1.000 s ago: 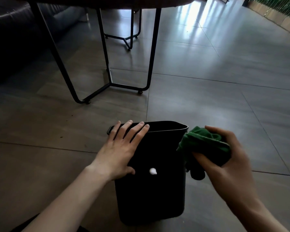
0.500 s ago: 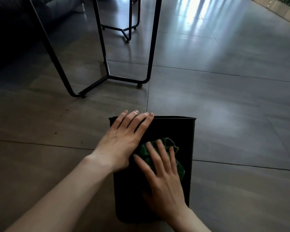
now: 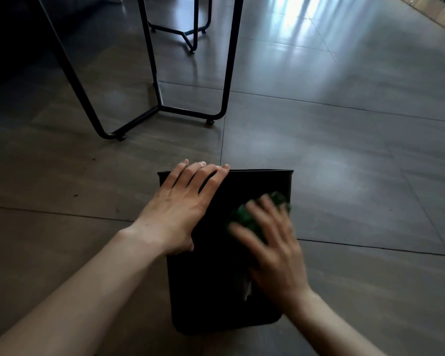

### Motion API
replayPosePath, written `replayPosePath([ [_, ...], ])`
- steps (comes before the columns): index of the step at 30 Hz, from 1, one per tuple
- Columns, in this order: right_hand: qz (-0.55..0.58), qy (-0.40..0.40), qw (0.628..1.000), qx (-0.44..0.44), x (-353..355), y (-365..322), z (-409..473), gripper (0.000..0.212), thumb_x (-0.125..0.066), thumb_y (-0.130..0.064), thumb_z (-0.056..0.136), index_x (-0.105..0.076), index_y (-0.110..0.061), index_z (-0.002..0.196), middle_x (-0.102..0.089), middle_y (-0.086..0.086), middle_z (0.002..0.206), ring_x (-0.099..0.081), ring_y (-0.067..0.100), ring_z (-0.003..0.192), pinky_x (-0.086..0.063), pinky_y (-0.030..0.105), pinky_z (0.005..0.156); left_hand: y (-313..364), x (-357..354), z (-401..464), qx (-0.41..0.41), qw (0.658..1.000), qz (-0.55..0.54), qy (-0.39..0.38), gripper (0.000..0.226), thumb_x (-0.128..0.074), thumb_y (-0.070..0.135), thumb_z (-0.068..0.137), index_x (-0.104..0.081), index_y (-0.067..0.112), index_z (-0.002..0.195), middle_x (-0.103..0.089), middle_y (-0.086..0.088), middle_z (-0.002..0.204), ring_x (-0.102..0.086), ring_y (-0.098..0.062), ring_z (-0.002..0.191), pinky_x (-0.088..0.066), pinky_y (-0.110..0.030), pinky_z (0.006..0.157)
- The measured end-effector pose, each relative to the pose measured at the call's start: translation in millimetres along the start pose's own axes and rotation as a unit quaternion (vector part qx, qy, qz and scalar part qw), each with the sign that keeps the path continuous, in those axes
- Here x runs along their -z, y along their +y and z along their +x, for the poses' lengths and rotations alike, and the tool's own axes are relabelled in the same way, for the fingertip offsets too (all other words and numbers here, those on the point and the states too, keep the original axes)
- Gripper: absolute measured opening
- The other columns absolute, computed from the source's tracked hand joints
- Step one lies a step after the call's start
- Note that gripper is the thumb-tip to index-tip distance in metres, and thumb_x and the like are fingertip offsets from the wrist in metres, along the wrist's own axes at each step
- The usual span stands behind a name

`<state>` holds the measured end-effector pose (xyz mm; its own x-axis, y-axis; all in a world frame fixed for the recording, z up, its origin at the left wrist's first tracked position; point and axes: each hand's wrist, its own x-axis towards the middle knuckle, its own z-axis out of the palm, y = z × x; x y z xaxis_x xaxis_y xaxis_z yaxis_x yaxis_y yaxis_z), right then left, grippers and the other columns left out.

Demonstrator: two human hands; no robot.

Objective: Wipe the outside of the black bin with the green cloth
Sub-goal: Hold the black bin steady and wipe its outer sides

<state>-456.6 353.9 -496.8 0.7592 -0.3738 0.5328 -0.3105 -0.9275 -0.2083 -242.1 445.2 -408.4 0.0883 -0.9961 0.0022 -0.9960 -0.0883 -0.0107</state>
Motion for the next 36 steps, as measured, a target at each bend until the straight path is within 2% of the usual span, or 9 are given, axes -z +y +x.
replayPosePath([
  [4,0.028,0.049,0.992,-0.113,3.2,1.3,41.9,0.051,-0.073,-0.012,0.084,-0.067,-0.025,0.133,-0.05,0.018,0.154,-0.03,0.042,0.154,-0.041,0.068,0.11,1.3,0.7,0.1,0.01,1.0,-0.005,-0.009,0.144,-0.084,0.037,0.056,0.019,0.02,0.155,-0.005,-0.001,0.161,0.002,-0.025,0.154,0.004,-0.044,0.126],
  [10,-0.05,-0.112,0.969,0.217,-26.5,-22.9,-77.5,0.029,-0.059,-0.024,0.103,-0.063,-0.033,0.13,-0.046,0.016,0.159,-0.033,0.041,0.153,-0.033,0.065,0.119,0.8,-0.5,1.2,0.01,1.0,0.003,-0.013,0.148,-0.087,0.036,0.052,0.019,0.021,0.155,-0.004,0.0,0.16,0.001,-0.025,0.154,0.004,-0.043,0.126],
  [14,-0.119,-0.187,0.923,0.314,-8.3,-12.7,-92.3,0.025,-0.05,-0.026,0.107,-0.058,-0.04,0.126,-0.047,0.008,0.161,-0.027,0.038,0.156,-0.037,0.056,0.119,8.2,-1.0,2.8,-0.009,1.0,0.0,0.004,0.139,-0.081,0.034,0.059,0.017,0.02,0.156,-0.006,-0.001,0.161,0.0,-0.025,0.153,0.003,-0.045,0.125],
  [18,-0.025,-0.066,0.993,0.099,11.9,4.5,-17.0,0.026,-0.061,-0.021,0.1,-0.073,-0.025,0.123,-0.055,0.018,0.152,-0.038,0.041,0.15,-0.039,0.063,0.116,5.8,1.5,3.5,0.003,1.0,-0.003,-0.006,0.142,-0.083,0.037,0.056,0.018,0.02,0.155,-0.006,-0.001,0.158,-0.002,-0.024,0.152,0.005,-0.043,0.125],
  [22,-0.013,0.012,0.998,-0.066,6.6,-3.1,23.1,0.045,-0.074,-0.014,0.088,-0.07,-0.022,0.132,-0.052,0.02,0.153,-0.032,0.042,0.153,-0.033,0.067,0.117,7.1,3.3,1.6,-0.003,1.0,-0.009,-0.005,0.133,-0.076,0.037,0.062,0.018,0.02,0.155,-0.007,-0.003,0.159,-0.002,-0.025,0.152,0.002,-0.046,0.125],
  [25,-0.034,-0.053,0.99,0.127,-7.3,-14.7,-30.2,0.028,-0.067,-0.02,0.098,-0.073,-0.026,0.124,-0.054,0.02,0.152,-0.038,0.042,0.15,-0.031,0.067,0.119,8.1,3.3,0.1,-0.005,1.0,0.011,-0.004,0.132,-0.075,0.03,0.062,0.018,0.019,0.155,-0.006,-0.002,0.16,-0.002,-0.025,0.153,0.002,-0.046,0.125],
  [30,-0.224,-0.219,0.88,0.356,-4.5,-13.4,-101.4,0.031,-0.027,-0.021,0.112,-0.049,-0.032,0.13,-0.05,0.002,0.154,-0.051,0.022,0.144,-0.006,0.06,0.128,15.4,2.8,-1.6,-0.025,1.0,0.017,0.005,0.135,-0.077,0.023,0.061,0.021,0.021,0.154,-0.005,0.0,0.159,-0.002,-0.025,0.153,0.001,-0.046,0.125],
  [33,-0.118,-0.155,0.939,0.284,19.0,2.1,-50.9,0.018,-0.045,-0.024,0.108,-0.056,-0.032,0.12,-0.06,0.011,0.149,-0.054,0.032,0.141,-0.036,0.054,0.12,15.2,4.0,0.0,-0.014,1.0,0.013,0.005,0.13,-0.073,0.026,0.064,0.02,0.019,0.155,-0.005,-0.001,0.16,-0.002,-0.025,0.153,0.002,-0.047,0.125],
  [36,-0.056,-0.06,0.995,0.058,30.4,6.8,8.2,0.031,-0.066,-0.02,0.097,-0.069,-0.025,0.128,-0.055,0.017,0.152,-0.043,0.038,0.148,-0.041,0.056,0.117,14.1,4.8,-0.7,-0.008,1.0,0.004,-0.001,0.129,-0.073,0.028,0.065,0.019,0.019,0.155,-0.005,-0.002,0.159,-0.002,-0.024,0.153,0.002,-0.047,0.124],
])
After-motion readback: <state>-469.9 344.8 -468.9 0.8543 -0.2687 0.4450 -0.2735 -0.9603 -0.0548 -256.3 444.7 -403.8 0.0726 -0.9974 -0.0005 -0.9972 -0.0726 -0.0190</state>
